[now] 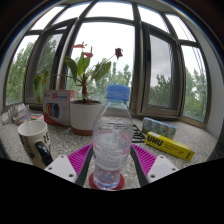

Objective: Pour water

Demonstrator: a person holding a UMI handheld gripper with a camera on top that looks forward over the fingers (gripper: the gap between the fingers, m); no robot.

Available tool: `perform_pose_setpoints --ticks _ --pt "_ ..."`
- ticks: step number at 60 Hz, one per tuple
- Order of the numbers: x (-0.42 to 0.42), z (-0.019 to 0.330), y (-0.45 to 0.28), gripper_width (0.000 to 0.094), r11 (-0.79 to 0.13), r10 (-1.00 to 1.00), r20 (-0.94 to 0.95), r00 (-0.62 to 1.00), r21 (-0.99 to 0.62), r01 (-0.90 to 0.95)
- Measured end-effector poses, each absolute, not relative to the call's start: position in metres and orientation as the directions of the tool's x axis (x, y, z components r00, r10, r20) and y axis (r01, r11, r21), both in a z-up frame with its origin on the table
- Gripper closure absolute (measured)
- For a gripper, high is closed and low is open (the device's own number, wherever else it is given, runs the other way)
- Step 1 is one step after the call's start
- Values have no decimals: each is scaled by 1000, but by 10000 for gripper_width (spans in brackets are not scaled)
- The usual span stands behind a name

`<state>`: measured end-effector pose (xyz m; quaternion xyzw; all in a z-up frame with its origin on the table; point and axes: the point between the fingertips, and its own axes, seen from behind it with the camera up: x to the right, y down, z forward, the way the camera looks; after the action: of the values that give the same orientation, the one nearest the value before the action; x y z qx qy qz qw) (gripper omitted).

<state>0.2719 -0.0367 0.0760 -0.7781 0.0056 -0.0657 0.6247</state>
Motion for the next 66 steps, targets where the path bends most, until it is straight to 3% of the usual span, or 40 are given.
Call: perform_pose_setpoints --ticks 2,23,50,66 --pt "274 73 -40 66 -247 -101 108 989 -966 80" --pt "266 99 -145 84 -368 -219 59 974 -929 -26" --pt "185 160 -401 81 -383 -256 74 964 -923 -31" --pt "165 187 -475 82 -362 -251 86 964 -932 -11"
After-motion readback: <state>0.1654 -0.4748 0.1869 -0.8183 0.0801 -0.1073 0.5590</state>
